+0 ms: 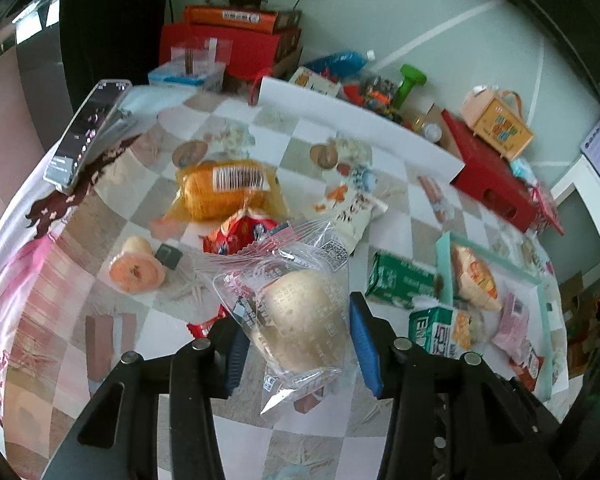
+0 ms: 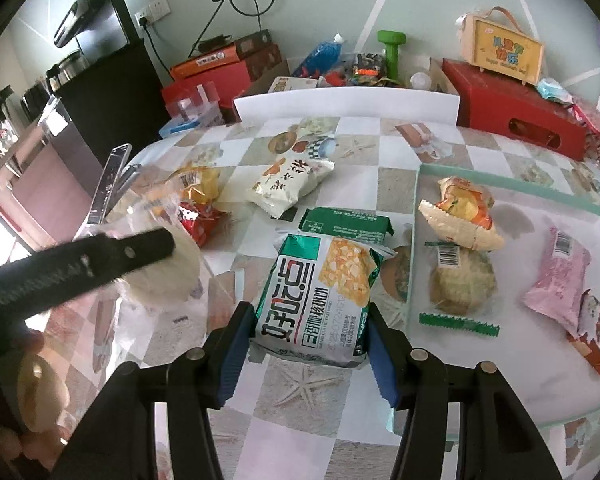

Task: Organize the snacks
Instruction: 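Carry the biscuit pack and bread roll bag over the teal tray with both tools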

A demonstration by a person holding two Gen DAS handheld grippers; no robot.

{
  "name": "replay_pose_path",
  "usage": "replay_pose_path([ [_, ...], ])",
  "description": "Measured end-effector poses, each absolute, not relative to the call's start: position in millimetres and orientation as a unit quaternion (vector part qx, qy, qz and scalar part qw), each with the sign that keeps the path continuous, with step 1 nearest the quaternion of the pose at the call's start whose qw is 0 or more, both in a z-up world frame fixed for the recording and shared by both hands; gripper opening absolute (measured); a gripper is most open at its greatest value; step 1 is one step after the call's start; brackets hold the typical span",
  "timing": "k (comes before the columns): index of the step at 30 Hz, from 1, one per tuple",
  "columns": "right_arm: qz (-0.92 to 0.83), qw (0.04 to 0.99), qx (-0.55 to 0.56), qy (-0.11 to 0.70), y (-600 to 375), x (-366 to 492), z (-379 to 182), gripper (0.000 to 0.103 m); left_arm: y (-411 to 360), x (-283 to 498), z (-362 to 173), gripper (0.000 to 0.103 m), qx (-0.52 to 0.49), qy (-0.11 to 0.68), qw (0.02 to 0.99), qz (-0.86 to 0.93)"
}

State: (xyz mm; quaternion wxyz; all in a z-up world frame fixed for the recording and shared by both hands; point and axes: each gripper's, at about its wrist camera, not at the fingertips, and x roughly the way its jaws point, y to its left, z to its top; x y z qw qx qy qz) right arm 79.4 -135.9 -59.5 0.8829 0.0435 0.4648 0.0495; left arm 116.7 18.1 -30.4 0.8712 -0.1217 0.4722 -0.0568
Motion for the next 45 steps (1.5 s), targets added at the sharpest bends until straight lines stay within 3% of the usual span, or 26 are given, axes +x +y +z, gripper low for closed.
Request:
replay_pose_path([
  [18, -0.079, 0.899, 0.105, 0.419, -242, 60, -25, 0.058, -68, 95, -1, 0.048, -0.082, 0.402, 0.891, -0.196],
  [28, -0.171, 0.874, 0.169, 0.423, -318, 38, -30, 0.058, -145, 78, -22, 0.048, -0.02, 0.424, 0.863, -0.273],
  [38, -0.183, 0.849, 0.179, 0.463, -331, 34, -50, 0.058, -164, 78, -51, 0.049, 0.001, 0.463, 0.842, -0.277],
  [39, -0.181, 0.848, 0.181, 0.465, -331, 34, -51, 0.058, -164, 77, -52, 0.051, 0.0, 0.464, 0.842, -0.275],
  [42, -0.179, 0.848, 0.18, 0.465, -330, 34, -51, 0.058, -162, 78, -52, 0.072, -0.004, 0.467, 0.842, -0.27],
  [45, -0.176, 0.847, 0.177, 0.469, -328, 34, -52, 0.058, -158, 79, -51, 0.072, -0.007, 0.466, 0.843, -0.269],
])
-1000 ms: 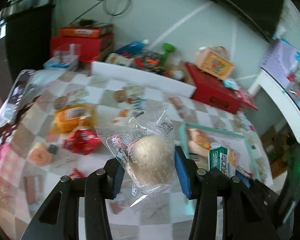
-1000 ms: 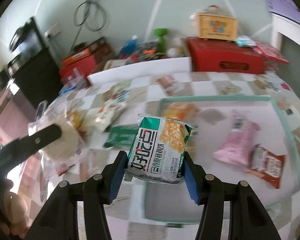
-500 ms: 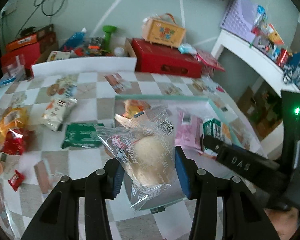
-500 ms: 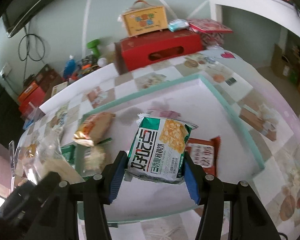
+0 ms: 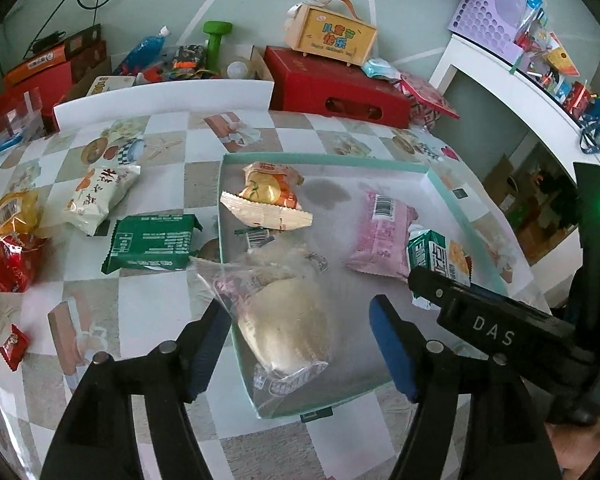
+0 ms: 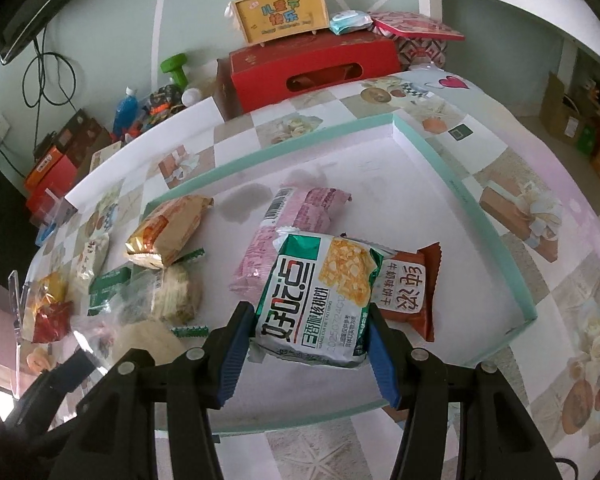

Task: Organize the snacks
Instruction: 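Carry the biscuit pack and bread roll bag over the teal tray with both tools, then open both tools to drop the two packs into the teal tray, then move both tools back over the table toward the small red candy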

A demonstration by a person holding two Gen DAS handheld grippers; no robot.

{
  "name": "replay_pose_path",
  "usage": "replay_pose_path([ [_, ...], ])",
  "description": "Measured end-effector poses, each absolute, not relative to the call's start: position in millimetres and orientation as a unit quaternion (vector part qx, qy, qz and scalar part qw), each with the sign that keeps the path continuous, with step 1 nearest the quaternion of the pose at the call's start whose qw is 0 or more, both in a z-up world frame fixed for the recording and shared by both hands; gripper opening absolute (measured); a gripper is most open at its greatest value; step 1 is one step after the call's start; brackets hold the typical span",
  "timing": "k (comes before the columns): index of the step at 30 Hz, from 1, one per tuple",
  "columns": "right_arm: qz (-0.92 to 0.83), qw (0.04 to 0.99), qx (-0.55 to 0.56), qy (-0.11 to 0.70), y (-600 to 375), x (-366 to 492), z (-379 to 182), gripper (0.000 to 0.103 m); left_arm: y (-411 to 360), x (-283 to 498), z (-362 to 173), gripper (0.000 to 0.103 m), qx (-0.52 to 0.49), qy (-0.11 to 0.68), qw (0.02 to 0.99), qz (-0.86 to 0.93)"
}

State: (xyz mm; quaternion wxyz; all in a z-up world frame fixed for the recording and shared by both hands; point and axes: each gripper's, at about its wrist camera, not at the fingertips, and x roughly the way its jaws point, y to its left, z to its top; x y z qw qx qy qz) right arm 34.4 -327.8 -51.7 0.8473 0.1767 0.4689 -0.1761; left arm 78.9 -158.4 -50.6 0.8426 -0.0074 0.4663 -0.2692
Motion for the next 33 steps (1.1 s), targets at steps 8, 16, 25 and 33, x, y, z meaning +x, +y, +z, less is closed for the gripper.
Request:
replay_pose_path([
  [8, -0.175, 0.843, 0.183, 0.476, -329, 37, -56, 0.061, -145, 82, -42, 0.081, -0.013, 0.452, 0.855, -0.252],
  [16, -0.176, 0.841, 0.182, 0.478, -329, 38, -57, 0.082, -123, 91, -40, 0.088, -0.032, 0.449, 0.866, -0.217],
  [25, -0.175, 0.84, 0.174, 0.483, -327, 39, -60, 0.089, -82, 111, -55, 0.102, -0.055, 0.465, 0.877, -0.105],
  [33, -0.17, 0.846, 0.156, 0.481, -321, 40, -59, 0.103, -45, 122, -64, 0.102, -0.062, 0.483, 0.873, -0.034],
])
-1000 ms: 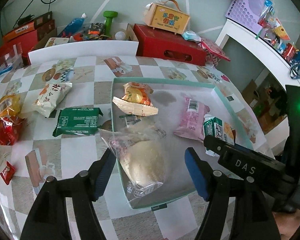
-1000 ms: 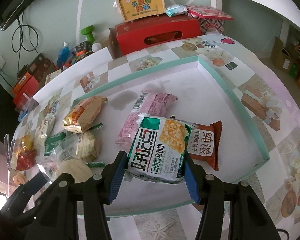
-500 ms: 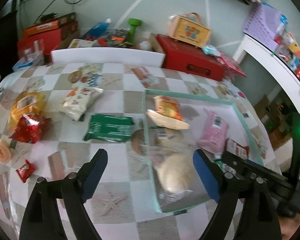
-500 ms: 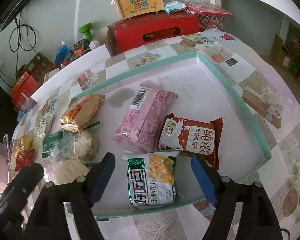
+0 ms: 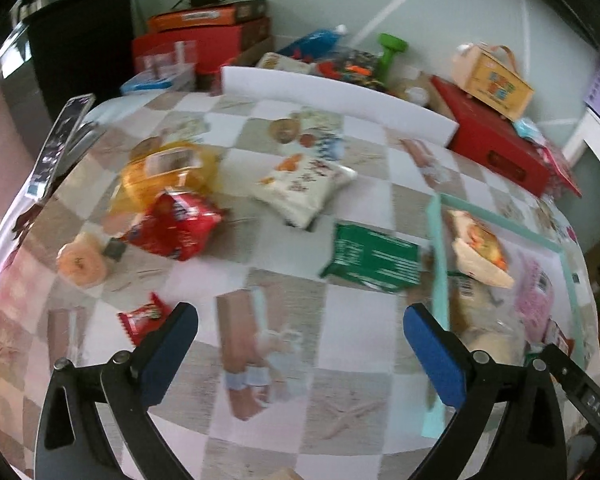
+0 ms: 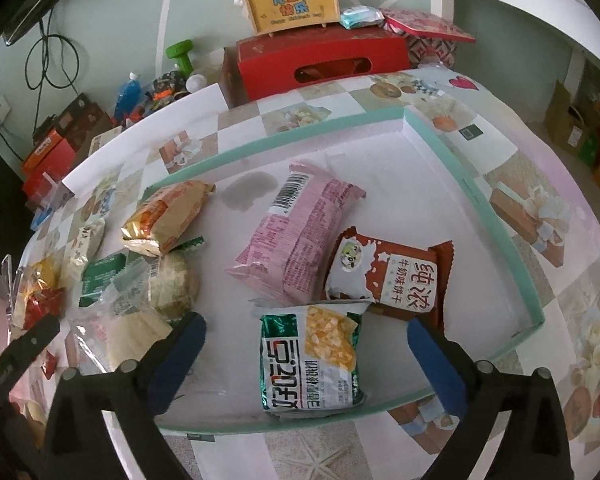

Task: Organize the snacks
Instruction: 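Move both tools back over the table toward the small red candy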

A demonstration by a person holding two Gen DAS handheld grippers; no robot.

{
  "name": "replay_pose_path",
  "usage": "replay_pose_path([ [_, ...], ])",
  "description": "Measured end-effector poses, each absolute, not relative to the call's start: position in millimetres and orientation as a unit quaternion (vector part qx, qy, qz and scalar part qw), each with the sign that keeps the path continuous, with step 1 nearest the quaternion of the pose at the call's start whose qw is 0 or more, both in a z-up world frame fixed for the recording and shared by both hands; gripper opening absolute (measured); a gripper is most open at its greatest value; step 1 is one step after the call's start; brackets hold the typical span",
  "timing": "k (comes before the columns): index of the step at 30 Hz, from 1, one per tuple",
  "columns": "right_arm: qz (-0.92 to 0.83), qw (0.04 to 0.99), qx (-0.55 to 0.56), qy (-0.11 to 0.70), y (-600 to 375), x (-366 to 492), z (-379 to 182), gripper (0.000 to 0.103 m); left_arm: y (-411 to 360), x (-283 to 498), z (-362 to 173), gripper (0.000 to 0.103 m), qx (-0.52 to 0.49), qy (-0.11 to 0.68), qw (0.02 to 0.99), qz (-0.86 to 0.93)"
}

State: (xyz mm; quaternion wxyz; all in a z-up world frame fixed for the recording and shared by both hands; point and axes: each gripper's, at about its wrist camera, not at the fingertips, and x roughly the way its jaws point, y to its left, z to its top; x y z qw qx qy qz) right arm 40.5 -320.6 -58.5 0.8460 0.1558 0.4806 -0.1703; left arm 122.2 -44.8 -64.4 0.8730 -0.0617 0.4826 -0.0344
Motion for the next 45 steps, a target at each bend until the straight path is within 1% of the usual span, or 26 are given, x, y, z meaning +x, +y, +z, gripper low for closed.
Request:
replay_pose_path([
  [10, -0.166, 0.857, 0.139, 0.468, -312, 42, -55, 0.103, 1, 126, -59, 0.102, -0.108, 0.475, 0.873, 0.004],
  [14, -0.16, 0.862, 0.138, 0.461, -308, 42, -52, 0.103, 18, 129, -57, 0.102, -0.11, 0.477, 0.872, 0.024],
  [22, -0.138, 0.886, 0.122, 0.426, -289, 46, -37, 0.103, 58, 132, -58, 0.102, -0.114, 0.486, 0.864, 0.064],
  [27, -0.112, 0.897, 0.133, 0.406, -274, 48, -29, 0.103, 77, 135, -60, 0.102, -0.128, 0.487, 0.861, 0.064],
  [34, -0.06, 0.909, 0.121, 0.395, -233, 59, -19, 0.103, 92, 136, -64, 0.102, -0.144, 0.489, 0.858, 0.065],
  [45, 0.07, 0.898, 0.105, 0.422, -146, 87, -27, 0.103, 101, 135, -83, 0.102, -0.166, 0.526, 0.832, 0.061],
])
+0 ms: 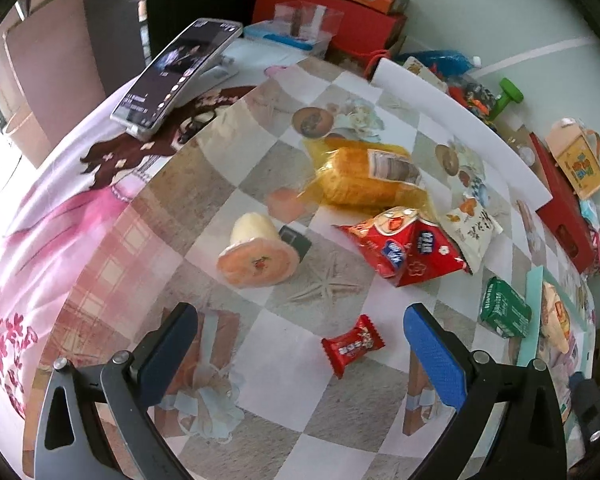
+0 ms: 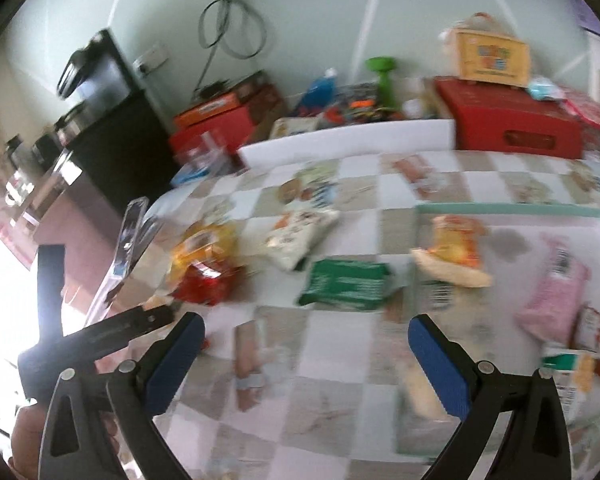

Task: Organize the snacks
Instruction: 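Move both tools back over the table toward the small red candy, then grasp the small red candy with the left tool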

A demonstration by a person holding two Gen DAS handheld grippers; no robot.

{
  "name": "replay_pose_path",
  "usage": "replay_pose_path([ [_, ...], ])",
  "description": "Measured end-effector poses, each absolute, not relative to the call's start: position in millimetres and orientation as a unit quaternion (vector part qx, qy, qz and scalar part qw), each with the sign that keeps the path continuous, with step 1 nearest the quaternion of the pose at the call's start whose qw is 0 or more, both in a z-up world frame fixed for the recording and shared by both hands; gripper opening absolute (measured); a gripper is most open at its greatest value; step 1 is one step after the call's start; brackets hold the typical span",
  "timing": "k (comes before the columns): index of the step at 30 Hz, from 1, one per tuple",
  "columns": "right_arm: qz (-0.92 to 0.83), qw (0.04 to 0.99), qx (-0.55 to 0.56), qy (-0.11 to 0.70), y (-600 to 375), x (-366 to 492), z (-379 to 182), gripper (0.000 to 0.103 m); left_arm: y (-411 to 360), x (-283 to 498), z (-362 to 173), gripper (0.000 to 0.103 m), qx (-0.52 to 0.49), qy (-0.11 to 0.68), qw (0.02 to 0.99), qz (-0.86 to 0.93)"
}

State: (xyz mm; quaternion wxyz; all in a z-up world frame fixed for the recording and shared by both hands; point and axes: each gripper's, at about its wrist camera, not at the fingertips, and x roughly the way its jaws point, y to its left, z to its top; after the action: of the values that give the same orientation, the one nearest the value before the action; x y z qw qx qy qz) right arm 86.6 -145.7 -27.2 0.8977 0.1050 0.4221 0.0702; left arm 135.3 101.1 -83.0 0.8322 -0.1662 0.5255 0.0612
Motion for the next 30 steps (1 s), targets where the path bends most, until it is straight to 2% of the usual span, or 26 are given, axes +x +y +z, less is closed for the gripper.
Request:
replay_pose_path([
  [5, 0.095, 0.887, 0.076, 0.446, -117, 98, -43, 0.101, 112, 134, -90, 0.102, -0.191, 0.537, 0.819, 0.073],
  [13, 0.12, 0.869, 0.05, 0.478, -91, 116, -68, 0.086, 117, 134, -95, 0.102, -0.213, 0.546, 0.807, 0.072],
  [18, 0.116, 0.859, 0.044, 0.496, -91, 117, -84, 0.085, 107, 138, -102, 0.102, -0.226, 0.561, 0.795, 0.044],
  [20, 0.113, 0.858, 0.045, 0.499, -92, 117, -86, 0.085, 101, 139, -104, 0.097, -0.23, 0.565, 0.792, 0.029],
  [22, 0.112, 0.858, 0.047, 0.5, -94, 116, -87, 0.085, 94, 140, -106, 0.084, -0.227, 0.569, 0.79, 0.018],
  [26, 0.107, 0.858, 0.05, 0.5, -98, 116, -87, 0.085, 80, 144, -109, 0.074, -0.216, 0.578, 0.787, 0.0],
  [27, 0.108, 0.858, 0.051, 0.5, -98, 116, -87, 0.085, 76, 144, -108, 0.068, -0.212, 0.579, 0.788, -0.004],
  [30, 0.108, 0.858, 0.053, 0.499, -99, 116, -86, 0.085, 70, 148, -110, 0.064, -0.208, 0.58, 0.787, -0.013],
])
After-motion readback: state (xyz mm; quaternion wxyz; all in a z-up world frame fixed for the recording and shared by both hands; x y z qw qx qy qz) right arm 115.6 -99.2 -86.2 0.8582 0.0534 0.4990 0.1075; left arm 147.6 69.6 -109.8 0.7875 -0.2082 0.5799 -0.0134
